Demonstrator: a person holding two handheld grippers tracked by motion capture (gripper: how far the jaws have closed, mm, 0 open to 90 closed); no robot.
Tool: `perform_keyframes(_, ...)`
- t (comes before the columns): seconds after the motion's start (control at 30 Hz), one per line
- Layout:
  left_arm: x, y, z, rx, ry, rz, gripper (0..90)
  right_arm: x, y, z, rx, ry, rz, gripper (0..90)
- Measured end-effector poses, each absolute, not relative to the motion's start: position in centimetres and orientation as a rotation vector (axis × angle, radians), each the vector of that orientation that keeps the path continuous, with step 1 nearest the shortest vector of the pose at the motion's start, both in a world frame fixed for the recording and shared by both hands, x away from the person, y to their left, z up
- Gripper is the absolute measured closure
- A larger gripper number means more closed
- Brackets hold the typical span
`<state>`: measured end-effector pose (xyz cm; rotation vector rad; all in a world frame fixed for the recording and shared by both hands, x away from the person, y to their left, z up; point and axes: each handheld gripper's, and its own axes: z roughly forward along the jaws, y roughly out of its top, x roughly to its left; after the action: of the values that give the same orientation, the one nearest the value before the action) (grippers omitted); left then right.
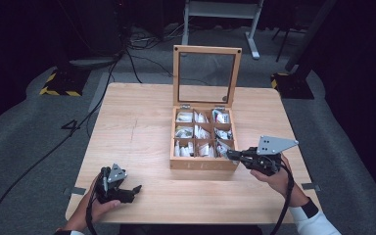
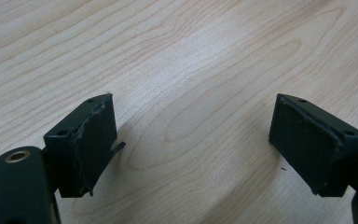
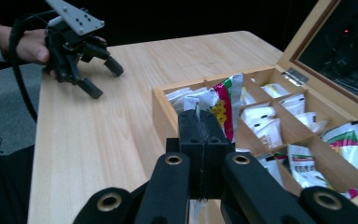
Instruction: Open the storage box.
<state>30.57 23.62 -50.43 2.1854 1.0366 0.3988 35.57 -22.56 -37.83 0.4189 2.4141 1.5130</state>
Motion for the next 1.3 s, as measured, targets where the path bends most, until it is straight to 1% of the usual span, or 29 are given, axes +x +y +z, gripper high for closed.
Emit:
perform_keyframes(0.23, 30.6, 23.6, -50.4, 2.185, 1.037, 0.397, 15.4, 34.4, -21.4, -38.5, 0.366, 2.473, 1.495, 90.0)
perform_keyframes(0.6, 30.6, 23.6, -50.4, 2.186, 1.033, 0.400, 15.5, 33.7, -19.7, -39.9, 0.311, 2.553, 1.443, 90.0)
perform_keyframes(0.83, 30.6, 23.6, -50.4, 2.186, 1.033, 0.401, 15.5, 33.3, -18.6, -41.6, 0.284, 2.620, 1.368, 90.0)
perform_keyframes(1.1, 30.6, 23.6, -50.4, 2.186, 1.033, 0.401, 15.6, 33.9, -17.4, -44.2, 0.272, 2.690, 1.270, 90.0)
perform_keyframes(1.3, 30.6, 23.6, -50.4, 2.186, 1.033, 0.400, 15.6, 34.0, -16.9, -45.1, 0.262, 2.716, 1.230, 90.0)
